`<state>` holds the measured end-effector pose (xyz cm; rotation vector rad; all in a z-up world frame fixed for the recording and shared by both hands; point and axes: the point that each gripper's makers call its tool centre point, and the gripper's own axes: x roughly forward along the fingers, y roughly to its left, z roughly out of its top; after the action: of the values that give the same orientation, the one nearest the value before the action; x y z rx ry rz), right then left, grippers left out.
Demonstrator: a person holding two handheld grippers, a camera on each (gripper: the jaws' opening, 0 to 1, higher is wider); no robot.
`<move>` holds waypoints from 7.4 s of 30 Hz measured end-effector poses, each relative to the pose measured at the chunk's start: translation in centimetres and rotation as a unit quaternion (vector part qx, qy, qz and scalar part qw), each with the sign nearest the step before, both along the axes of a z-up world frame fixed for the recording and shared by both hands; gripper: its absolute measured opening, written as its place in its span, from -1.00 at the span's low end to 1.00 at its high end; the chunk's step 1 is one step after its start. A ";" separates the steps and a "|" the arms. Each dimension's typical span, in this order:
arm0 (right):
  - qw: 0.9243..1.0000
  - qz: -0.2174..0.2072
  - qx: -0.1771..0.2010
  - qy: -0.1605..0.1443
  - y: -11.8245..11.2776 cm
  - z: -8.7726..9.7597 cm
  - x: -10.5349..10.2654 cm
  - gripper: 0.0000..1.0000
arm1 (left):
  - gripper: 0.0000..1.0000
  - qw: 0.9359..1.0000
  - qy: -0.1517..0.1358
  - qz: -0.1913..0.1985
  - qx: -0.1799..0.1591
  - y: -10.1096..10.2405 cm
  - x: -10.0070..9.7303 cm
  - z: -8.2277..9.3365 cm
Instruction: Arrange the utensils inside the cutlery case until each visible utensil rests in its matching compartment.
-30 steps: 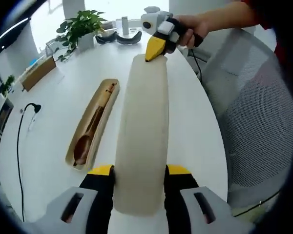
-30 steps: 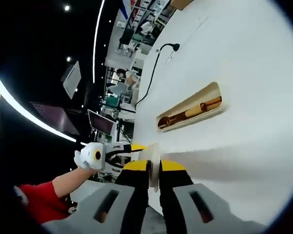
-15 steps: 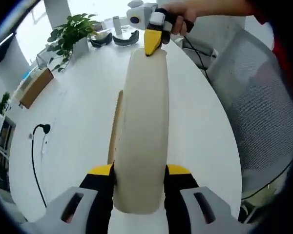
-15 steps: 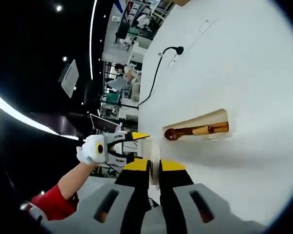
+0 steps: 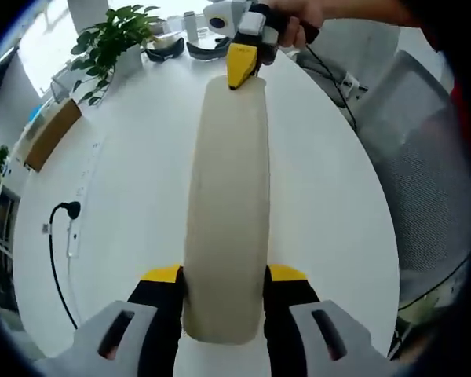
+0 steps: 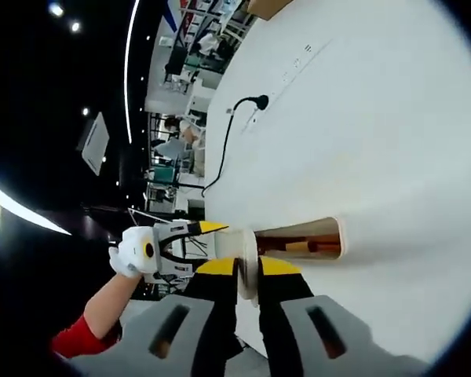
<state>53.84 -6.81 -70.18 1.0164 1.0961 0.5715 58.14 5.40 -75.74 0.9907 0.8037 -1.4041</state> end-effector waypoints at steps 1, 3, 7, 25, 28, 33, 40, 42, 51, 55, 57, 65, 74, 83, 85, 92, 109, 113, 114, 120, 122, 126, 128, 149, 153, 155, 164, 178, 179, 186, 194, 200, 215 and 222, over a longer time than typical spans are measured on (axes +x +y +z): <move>1.000 -0.003 0.004 0.003 0.3 -0.2 -0.3 -0.89 | -0.19 1.000 0.001 -0.001 0.002 0.0 0.0 -0.1; 1.000 -0.008 0.007 0.006 0.4 -0.5 -0.6 -0.89 | -0.19 1.000 0.002 -0.007 0.008 0.1 -0.3 -0.7; 0.999 -0.024 0.022 0.017 0.7 -0.8 -0.7 -0.92 | -0.21 1.000 0.010 -0.012 0.013 0.1 -0.6 -1.3; 1.000 -0.015 0.002 -0.002 1.3 -1.2 -1.6 -0.91 | -0.27 1.000 0.007 -0.005 0.002 0.1 -0.2 -1.8; 1.000 -0.013 -0.004 -0.001 -1.4 -4.1 2.4 -0.90 | -0.27 1.000 0.011 -0.002 -0.005 -0.2 -0.5 -1.7; 0.999 -0.014 -0.036 -0.003 -2.6 -6.7 3.1 -0.86 | -0.47 1.000 0.014 -0.005 -0.009 -0.4 -1.2 -1.6; 0.997 -0.006 -0.078 -0.011 -2.9 -7.2 3.2 -0.81 | -0.48 1.000 0.005 0.014 -0.014 -0.6 -1.2 -2.2; 0.994 0.001 -0.105 -0.025 -3.6 -8.5 3.8 -0.80 | -0.48 1.000 -0.012 0.008 -0.015 -0.7 -1.3 -2.4; 0.975 0.016 -0.200 -0.092 -3.9 -8.0 2.8 -0.81 | -0.48 0.997 -0.036 0.051 -0.046 -1.0 -0.9 -2.4; 0.955 -0.002 -0.256 -0.148 -5.2 -7.0 3.2 -0.87 | -0.51 0.996 -0.045 0.051 -0.053 -1.1 -1.0 -2.4; 0.974 -0.041 -0.198 -0.100 -4.8 -7.2 2.9 -0.62 | -0.51 0.996 -0.045 0.057 -0.054 -1.1 -0.9 -2.4; 0.979 -0.051 -0.175 -0.091 -3.8 -8.8 1.7 -0.56 | -0.51 0.996 -0.045 0.063 -0.043 -1.2 -0.9 -2.4; 0.983 -0.092 -0.134 -0.089 -3.9 -9.3 1.5 -0.64 | -0.48 0.996 -0.063 0.047 -0.045 -1.1 -1.1 -2.3; 0.983 -0.080 -0.134 -0.096 -3.6 -8.9 1.7 -0.64 | 0.15 0.998 -0.052 0.039 -0.019 0.1 0.0 -3.6; 0.984 -0.075 -0.132 -0.093 -3.6 -8.9 1.9 -0.64 | 0.14 0.998 -0.053 0.041 -0.007 0.5 0.3 -4.1; 0.987 -0.063 -0.122 -0.079 -3.6 -8.9 2.1 -0.64 | 0.10 0.998 -0.042 0.044 0.021 1.8 0.6 -5.1; 0.983 -0.045 -0.152 -0.095 -3.9 -8.4 2.9 -0.77 | 0.11 0.997 -0.032 0.062 0.015 2.1 -0.3 -4.7; 0.982 -0.057 -0.153 -0.099 -4.2 -8.4 3.4 -0.80 | -0.14 0.997 -0.043 0.043 0.040 2.7 -0.4 -4.9; 0.981 -0.061 -0.153 -0.099 -4.3 -8.3 3.5 -0.82 | -0.16 0.997 -0.042 0.051 0.026 2.2 -0.5 -4.8; 0.985 -0.066 -0.125 -0.104 -4.2 -8.3 3.2 -0.81 | -0.17 0.997 -0.046 0.060 0.028 1.9 -0.5 -5.1; 0.983 -0.060 -0.124 -0.122 -3.9 -8.2 3.1 -0.77 | -0.17 0.997 -0.046 0.059 0.026 1.9 -0.5 -5.1; 0.978 -0.040 -0.132 -0.156 -3.2 -7.8 2.9 -0.68 | -0.18 0.997 -0.039 0.063 0.011 1.6 -0.6 -4.9; 0.975 -0.030 -0.145 -0.164 -3.2 -7.9 2.7 -0.70 | -0.18 0.997 -0.033 0.074 0.012 1.7 -0.6 -4.8; 0.994 -0.068 -0.049 -0.074 -3.6 -9.0 3.8 -0.81 | -0.20 0.996 -0.026 0.076 0.029 1.7 0.0 -5.2; 0.995 -0.055 -0.053 -0.071 -3.6 -9.0 4.0 -0.84 | -0.20 0.997 -0.018 0.071 0.036 1.6 0.0 -5.3; 0.994 -0.043 -0.058 -0.086 -3.7 -9.1 4.1 -0.82 | -0.20 0.997 -0.018 0.067 0.038 1.7 -0.2 -5.3; 0.988 -0.024 -0.085 -0.130 -2.9 -9.8 5.6 -0.65 | -0.18 0.998 -0.017 0.040 0.047 1.3 -0.1 -5.3; 0.968 -0.043 -0.129 -0.212 -5.1 -5.8 3.6 -1.00 | -0.14 0.998 -0.020 0.045 0.034 1.3 -0.3 -5.3; 0.952 -0.011 -0.173 -0.252 -5.3 -5.3 3.6 -1.00 | -0.15 0.998 -0.020 0.047 0.033 1.2 -0.3 -5.3; 0.882 0.224 -0.329 -0.252 -3.2 -6.4 0.5 -1.00 | -0.16 0.997 -0.026 0.054 0.054 1.0 -0.5 -5.4; 0.785 0.384 -0.420 -0.246 -1.6 -7.8 0.7 -1.00 | -0.16 0.996 -0.020 0.056 0.059 1.0 -0.7 -5.3; 0.753 0.433 -0.452 -0.202 -1.9 -8.5 0.8 -1.00 | -0.16 0.996 -0.021 0.055 0.063 0.9 -0.7 -5.3; 0.727 0.460 -0.469 -0.199 -4.1 -7.1 0.6 -1.00 | -0.16 0.996 -0.023 0.061 0.068 0.9 -0.6 -5.4; 0.768 0.420 -0.445 -0.191 -1.8 -8.7 1.1 -1.00 | -0.17 0.996 -0.025 0.062 0.058 0.9 -0.7 -5.3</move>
<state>54.97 -8.64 -78.84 -0.4751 1.2128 0.7894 57.46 6.30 -81.08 1.0436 0.9024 -1.2317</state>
